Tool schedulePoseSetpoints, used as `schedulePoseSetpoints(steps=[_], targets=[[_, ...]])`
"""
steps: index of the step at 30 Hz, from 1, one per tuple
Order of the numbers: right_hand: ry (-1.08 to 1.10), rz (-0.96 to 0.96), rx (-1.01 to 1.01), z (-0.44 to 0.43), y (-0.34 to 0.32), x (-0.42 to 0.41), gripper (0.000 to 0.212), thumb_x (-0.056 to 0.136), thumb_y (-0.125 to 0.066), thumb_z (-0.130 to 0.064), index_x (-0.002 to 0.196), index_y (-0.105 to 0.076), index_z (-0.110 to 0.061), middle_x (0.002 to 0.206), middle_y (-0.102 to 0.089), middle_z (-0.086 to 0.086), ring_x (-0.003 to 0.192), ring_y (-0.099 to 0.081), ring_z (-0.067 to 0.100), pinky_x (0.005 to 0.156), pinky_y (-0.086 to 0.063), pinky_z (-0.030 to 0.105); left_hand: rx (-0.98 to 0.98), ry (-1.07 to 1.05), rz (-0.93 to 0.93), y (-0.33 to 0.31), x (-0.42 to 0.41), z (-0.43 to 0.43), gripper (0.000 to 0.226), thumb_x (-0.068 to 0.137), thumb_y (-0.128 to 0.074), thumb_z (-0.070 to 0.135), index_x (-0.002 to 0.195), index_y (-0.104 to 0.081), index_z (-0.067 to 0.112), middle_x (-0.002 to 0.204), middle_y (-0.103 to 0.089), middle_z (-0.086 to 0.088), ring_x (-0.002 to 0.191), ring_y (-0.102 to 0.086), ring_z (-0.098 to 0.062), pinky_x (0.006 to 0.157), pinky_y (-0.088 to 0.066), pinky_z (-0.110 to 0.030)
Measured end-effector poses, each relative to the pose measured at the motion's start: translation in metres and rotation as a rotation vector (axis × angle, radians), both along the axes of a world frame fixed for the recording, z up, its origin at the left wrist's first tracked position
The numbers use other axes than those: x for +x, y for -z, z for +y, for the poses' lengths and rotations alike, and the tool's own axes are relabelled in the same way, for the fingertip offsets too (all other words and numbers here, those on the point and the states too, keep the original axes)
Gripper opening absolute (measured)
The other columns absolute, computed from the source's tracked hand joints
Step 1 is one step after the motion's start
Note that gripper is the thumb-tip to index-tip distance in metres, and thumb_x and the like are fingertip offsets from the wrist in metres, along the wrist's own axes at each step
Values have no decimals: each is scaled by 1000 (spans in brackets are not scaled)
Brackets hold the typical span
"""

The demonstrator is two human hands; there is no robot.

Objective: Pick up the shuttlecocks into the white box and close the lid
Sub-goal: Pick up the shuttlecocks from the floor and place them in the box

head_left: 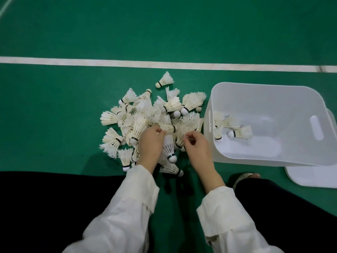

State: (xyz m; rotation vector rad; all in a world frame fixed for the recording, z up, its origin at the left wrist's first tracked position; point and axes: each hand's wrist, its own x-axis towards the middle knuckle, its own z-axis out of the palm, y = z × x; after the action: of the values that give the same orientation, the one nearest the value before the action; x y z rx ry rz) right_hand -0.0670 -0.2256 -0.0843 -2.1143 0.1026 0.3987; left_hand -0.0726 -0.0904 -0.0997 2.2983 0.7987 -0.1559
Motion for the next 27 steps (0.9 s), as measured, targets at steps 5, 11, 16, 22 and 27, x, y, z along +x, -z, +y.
schedulePoseSetpoints(steps=[5, 11, 16, 22, 27], targets=[[-32, -169, -9, 6, -47, 33, 13, 91, -57, -24, 93, -64, -13, 89, -63, 1, 81, -57, 14, 74, -45, 27, 109, 19, -142, -50, -4, 5, 22, 92, -51, 35, 98, -63, 17, 70, -64, -1, 56, -57, -22, 53, -47, -29], [-229, -177, -161, -9, -117, 103, 10, 86, -63, -23, 84, -65, -12, 77, -64, -2, 74, -60, 16, 72, -52, 32, 140, 91, -302, -103, 7, -5, 25, 91, -53, 38, 96, -66, 18, 72, -67, -1, 62, -61, -20, 58, -53, -35], [-580, -299, -541, -45, -158, 137, 9, 86, -64, -21, 86, -66, -12, 82, -64, 1, 78, -58, 17, 71, -44, 28, 78, 171, -304, -109, 12, -24, 25, 91, -53, 40, 94, -65, 19, 68, -65, 1, 56, -58, -18, 54, -52, -36], [-617, -221, -510, -104, -117, 104, 5, 86, -62, -14, 83, -64, -12, 80, -63, 1, 75, -58, 17, 66, -42, 27, 113, 298, -310, -98, 7, -51, 24, 91, -50, 41, 93, -63, 21, 65, -61, 4, 58, -55, -18, 52, -49, -34], [-570, -28, -450, -128, -45, 78, 5, 85, -61, -13, 82, -65, -12, 81, -62, -1, 77, -59, 15, 67, -42, 25, 180, 391, -294, -88, 2, -63, 23, 92, -51, 38, 92, -62, 18, 59, -49, 9, 54, -48, -15, 45, -32, -27]])
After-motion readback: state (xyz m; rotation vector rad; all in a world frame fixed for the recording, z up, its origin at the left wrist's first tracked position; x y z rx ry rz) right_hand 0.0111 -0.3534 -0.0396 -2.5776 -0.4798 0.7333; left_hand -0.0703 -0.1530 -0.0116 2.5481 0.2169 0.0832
